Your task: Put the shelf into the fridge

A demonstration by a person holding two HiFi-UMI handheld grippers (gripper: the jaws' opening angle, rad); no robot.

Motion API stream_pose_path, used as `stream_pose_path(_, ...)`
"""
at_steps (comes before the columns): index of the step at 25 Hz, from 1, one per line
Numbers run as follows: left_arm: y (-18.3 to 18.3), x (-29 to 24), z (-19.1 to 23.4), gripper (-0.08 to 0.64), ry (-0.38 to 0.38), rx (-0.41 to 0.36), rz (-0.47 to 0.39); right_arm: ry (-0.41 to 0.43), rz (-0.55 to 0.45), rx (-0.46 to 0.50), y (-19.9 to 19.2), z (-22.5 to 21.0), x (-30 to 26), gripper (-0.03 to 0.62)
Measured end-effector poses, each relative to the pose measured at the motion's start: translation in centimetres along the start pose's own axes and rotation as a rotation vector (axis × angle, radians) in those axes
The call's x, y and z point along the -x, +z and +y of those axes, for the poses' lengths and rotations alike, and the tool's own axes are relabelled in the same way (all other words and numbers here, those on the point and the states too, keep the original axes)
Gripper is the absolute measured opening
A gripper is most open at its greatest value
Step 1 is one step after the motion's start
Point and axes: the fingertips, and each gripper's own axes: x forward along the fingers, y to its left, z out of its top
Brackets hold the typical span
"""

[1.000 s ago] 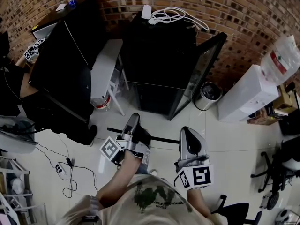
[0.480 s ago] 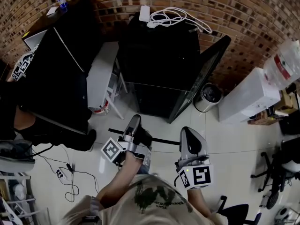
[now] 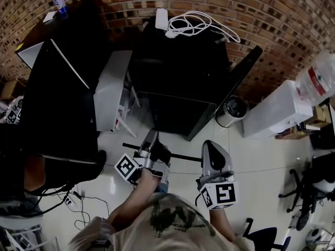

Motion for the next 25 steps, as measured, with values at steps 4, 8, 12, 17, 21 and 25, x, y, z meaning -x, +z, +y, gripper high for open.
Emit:
stream_pose_path(4, 1.2, -2.1, 0.5, 0.020, 0.006, 0.008, 0.020, -0.025, 0.011, -0.002, -0.1, -0.5, -2.3, 0.000)
stream_pose_path(8, 2.5, -3.7, 1.2, 0.020, 0.023, 0.011, 0.038, -0.042, 0.027, -0.003, -0.3, -0.6, -4.4, 0.000)
stream_pose_path(12, 3.3, -5.4, 1.6, 0.020, 0.028, 0.024, 0.054, -0.060, 0.037, 0.004, -0.3, -0.9, -6.0, 0.000)
stream_pose_path(17, 3.8, -6.9, 2.1, 0.020, 0.038, 0.035, 0.075, -0.081, 0.048, 0.006, -0.5, -1.2, -7.6, 0.000)
stream_pose_path(21, 3.9, -7.6, 2.7, 0.020, 0.049, 0.035, 0.095, -0.095, 0.048, 0.011, -0.6, -1.4, -8.3, 0.000)
stream_pose_path(25, 4.0, -8.2, 3.3, 0.018, 0.057, 0.037, 0.101, -0.109, 0.055, 0.011, -0.8, -1.9, -8.4, 0.000)
